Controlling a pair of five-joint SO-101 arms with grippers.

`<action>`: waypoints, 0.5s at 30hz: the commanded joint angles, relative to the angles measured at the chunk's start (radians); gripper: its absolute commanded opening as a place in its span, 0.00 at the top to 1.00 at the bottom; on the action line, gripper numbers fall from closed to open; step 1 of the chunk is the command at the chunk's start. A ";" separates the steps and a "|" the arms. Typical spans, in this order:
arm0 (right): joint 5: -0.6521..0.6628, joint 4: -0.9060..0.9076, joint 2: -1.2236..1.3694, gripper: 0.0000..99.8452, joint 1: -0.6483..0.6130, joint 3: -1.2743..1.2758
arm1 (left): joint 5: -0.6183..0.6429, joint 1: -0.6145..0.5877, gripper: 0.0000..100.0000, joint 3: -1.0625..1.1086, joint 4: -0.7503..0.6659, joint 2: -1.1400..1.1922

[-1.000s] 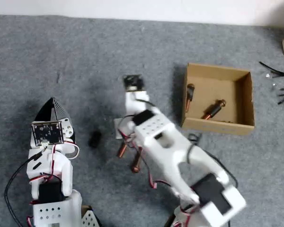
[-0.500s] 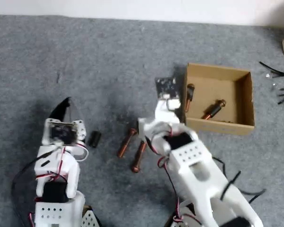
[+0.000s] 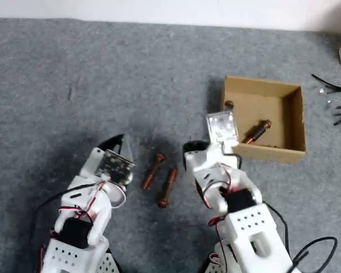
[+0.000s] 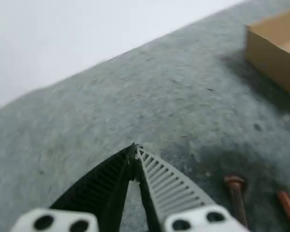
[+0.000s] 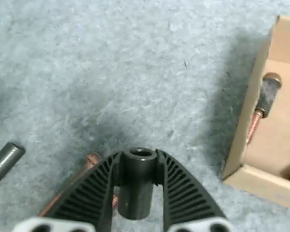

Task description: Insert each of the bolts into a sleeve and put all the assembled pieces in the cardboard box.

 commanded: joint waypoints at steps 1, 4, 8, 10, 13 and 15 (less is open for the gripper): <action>0.003 -0.036 -0.085 1.00 0.016 0.021 | -0.015 0.056 0.99 -0.007 0.015 -0.002; 0.003 -0.036 -0.133 1.00 0.039 0.051 | -0.014 0.062 0.93 -0.007 0.018 -0.002; 0.003 -0.036 -0.191 1.00 0.070 0.082 | -0.012 0.082 0.91 -0.005 0.020 0.022; 0.003 -0.036 -0.222 1.00 0.071 0.101 | -0.017 0.104 0.92 -0.015 0.017 0.088; 0.003 -0.036 -0.265 1.00 0.071 0.125 | -0.018 0.136 0.91 -0.074 -0.006 0.243; 0.003 -0.036 -0.286 1.00 0.071 0.133 | -0.038 0.153 0.91 -0.127 -0.037 0.384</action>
